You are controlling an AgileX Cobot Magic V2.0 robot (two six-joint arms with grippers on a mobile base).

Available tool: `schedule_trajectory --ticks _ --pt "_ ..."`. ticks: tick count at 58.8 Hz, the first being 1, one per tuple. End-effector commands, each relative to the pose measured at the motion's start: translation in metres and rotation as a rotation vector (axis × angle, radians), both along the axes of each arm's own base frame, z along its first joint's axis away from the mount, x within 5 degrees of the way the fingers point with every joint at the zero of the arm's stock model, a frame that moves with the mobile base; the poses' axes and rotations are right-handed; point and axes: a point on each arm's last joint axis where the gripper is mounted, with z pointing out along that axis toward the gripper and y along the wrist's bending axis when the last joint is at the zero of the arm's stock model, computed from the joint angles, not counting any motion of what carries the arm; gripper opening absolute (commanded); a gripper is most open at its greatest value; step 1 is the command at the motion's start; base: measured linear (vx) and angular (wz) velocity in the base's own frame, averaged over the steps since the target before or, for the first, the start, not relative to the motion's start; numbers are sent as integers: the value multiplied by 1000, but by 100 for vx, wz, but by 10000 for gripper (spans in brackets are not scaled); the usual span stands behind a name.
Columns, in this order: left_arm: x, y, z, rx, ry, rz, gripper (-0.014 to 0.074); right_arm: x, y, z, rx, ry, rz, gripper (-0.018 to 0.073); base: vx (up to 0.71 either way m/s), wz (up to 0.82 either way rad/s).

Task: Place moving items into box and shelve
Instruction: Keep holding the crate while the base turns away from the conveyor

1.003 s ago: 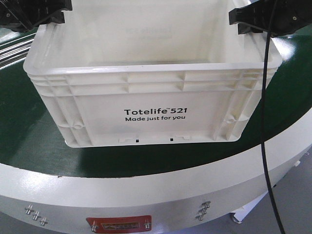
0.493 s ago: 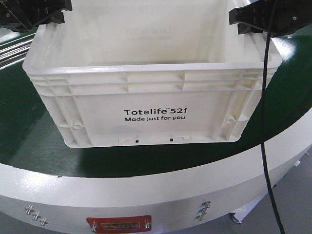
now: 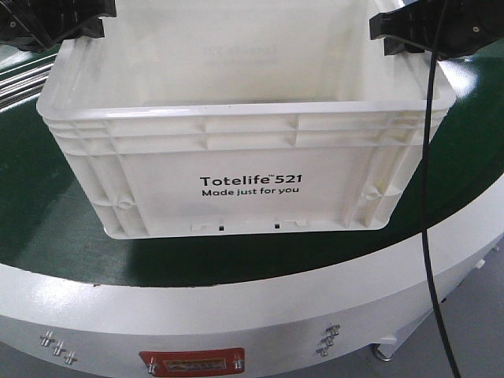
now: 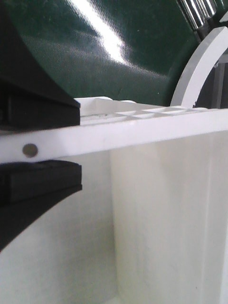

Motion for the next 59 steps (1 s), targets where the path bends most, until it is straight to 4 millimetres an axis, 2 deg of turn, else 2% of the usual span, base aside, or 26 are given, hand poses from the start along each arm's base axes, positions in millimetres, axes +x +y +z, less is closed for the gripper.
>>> schedule_trajectory --ticks 1,59 --pt "-11 -4 49 -102 -251 -10 -16 -8 3 46 106 -245 10 -13 0 0" --pt "-11 -4 49 -102 -251 -10 -16 -7 3 45 104 -240 11 -13 -4 0"
